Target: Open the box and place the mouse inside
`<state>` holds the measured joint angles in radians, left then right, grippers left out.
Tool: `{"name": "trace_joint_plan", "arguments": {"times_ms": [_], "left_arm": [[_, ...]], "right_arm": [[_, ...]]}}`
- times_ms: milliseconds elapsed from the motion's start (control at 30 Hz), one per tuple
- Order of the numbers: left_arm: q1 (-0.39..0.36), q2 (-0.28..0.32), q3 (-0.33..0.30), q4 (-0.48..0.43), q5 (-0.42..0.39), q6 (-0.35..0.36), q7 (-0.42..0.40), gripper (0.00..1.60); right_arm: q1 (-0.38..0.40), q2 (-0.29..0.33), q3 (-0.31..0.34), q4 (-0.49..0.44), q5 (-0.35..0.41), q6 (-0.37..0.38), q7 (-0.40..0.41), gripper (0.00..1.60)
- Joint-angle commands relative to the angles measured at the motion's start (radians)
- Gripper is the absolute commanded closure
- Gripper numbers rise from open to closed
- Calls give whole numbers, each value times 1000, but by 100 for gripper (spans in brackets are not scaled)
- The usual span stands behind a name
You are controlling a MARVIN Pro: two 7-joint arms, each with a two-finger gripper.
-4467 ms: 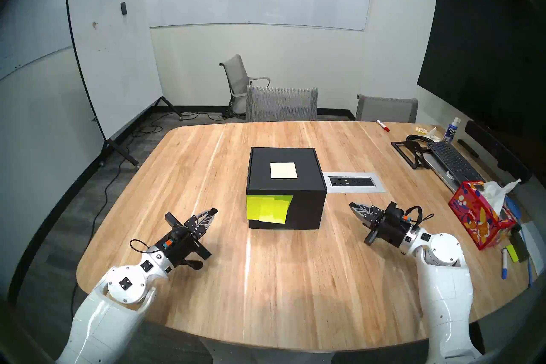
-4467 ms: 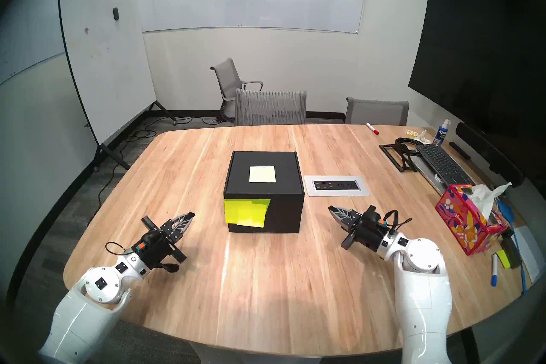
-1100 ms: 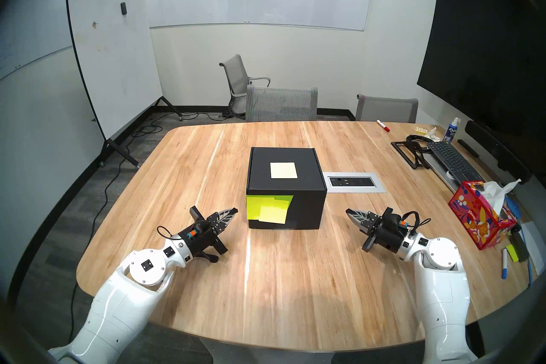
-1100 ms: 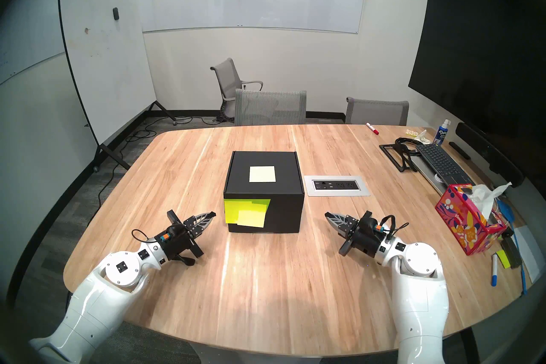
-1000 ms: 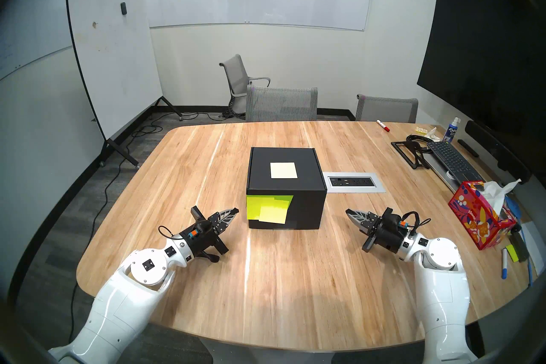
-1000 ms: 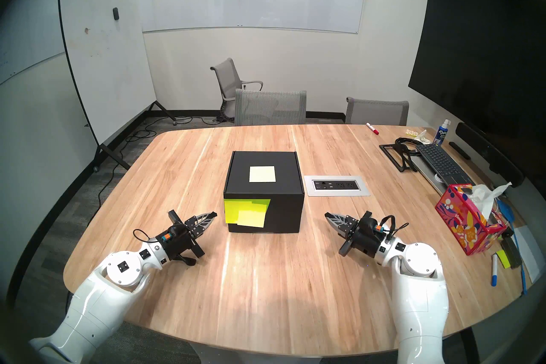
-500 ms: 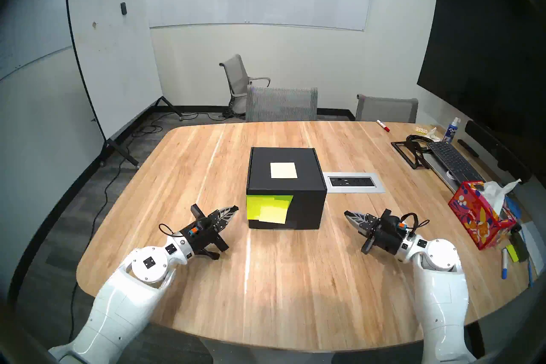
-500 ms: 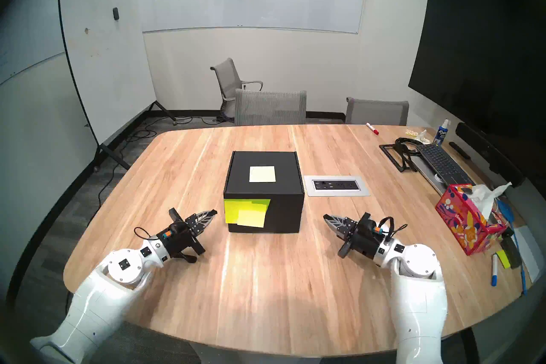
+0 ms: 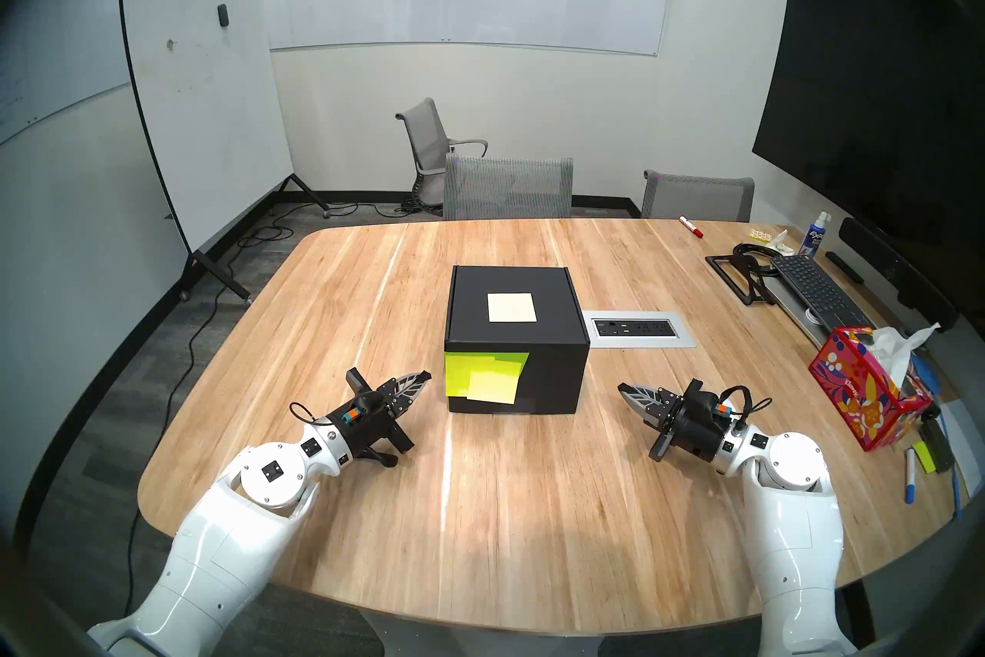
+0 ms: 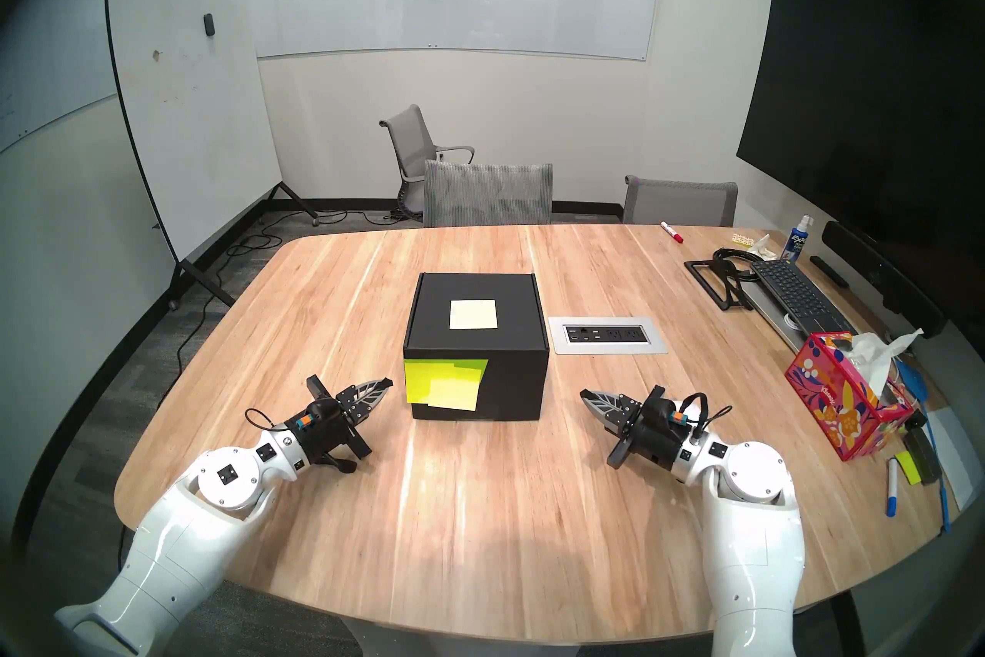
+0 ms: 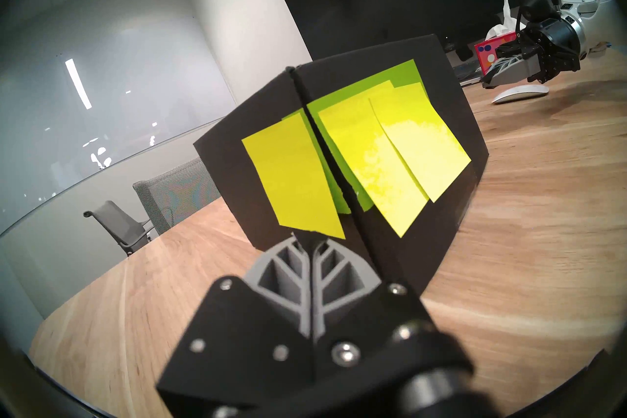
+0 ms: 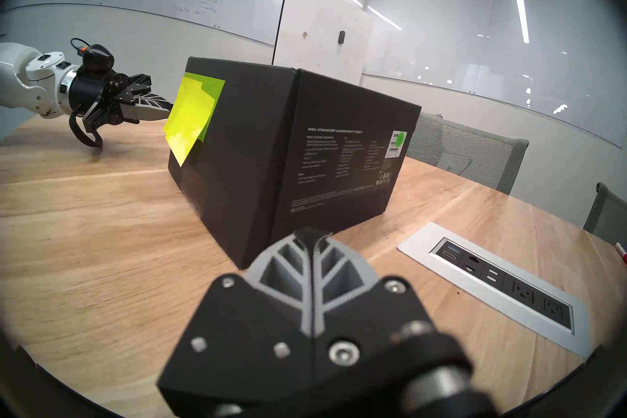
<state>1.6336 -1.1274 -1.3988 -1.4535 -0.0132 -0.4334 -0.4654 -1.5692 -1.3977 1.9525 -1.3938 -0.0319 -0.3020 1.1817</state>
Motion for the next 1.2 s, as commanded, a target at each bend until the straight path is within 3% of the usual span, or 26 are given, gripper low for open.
{"name": "trace_joint_plan", "arguments": {"times_ms": [0, 1167], "left_arm": [[-9, -1, -1, -10, 2, -3, 2, 160], [-30, -6, 0, 10, -3, 1, -35, 160]], "right_arm": [[18, -6, -11, -11, -3, -5, -3, 160], [78, -10, -58, 63, -25, -12, -25, 160]]}}
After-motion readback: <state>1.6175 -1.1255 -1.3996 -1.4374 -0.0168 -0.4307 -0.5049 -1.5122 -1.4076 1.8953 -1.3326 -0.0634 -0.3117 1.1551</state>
